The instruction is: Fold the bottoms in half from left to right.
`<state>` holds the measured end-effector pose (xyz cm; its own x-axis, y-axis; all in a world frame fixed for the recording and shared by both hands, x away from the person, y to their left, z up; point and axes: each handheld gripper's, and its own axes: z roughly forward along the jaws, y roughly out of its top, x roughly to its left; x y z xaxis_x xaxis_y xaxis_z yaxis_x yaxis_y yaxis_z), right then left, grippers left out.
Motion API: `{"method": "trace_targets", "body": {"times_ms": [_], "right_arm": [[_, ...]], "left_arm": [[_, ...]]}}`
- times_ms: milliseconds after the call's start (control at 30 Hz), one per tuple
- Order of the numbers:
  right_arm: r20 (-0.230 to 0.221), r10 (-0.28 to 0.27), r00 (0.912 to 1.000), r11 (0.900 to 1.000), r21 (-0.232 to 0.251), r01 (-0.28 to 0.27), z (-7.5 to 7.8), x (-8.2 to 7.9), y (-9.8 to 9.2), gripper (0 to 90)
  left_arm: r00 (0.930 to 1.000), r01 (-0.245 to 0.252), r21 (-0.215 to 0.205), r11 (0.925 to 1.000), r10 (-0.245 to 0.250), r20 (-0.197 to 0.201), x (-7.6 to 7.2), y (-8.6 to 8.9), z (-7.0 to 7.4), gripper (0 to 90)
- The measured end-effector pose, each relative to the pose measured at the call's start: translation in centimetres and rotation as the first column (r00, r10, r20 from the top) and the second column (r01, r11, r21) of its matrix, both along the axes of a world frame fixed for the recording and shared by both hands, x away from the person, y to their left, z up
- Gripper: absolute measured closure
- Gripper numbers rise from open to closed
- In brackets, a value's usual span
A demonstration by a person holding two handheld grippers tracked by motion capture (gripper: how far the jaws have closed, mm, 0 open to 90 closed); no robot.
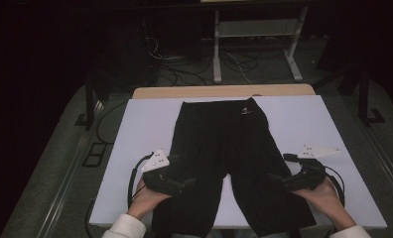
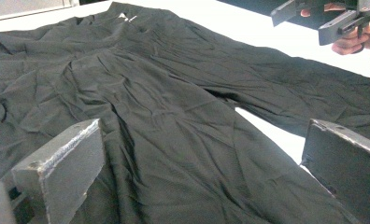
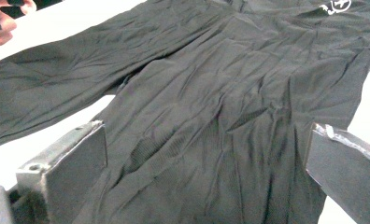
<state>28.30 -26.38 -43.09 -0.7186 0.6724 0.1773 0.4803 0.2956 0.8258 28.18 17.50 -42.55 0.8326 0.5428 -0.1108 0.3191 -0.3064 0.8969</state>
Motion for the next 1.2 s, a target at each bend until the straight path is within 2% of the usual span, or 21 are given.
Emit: {"method": "trace_targets", "body": {"times_ms": [700, 1200], "right_arm": [[0.005, -0.041, 0.9992, 0.999, 0.008, 0.041, 1.3, 0.1, -0.1, 0.0], [0.008, -0.022, 0.9997, 1.000, -0.014, 0.022, 3.6, 1.7, 1.1, 0.0]], "left_arm": [[1.0000, -0.005, 0.012, 0.9999, 0.005, -0.006, -0.1, -0.1, -0.2, 0.0], [1.0000, -0.004, 0.019, 0.9998, 0.004, -0.004, -0.2, -0.2, -0.2, 0.0]]}}
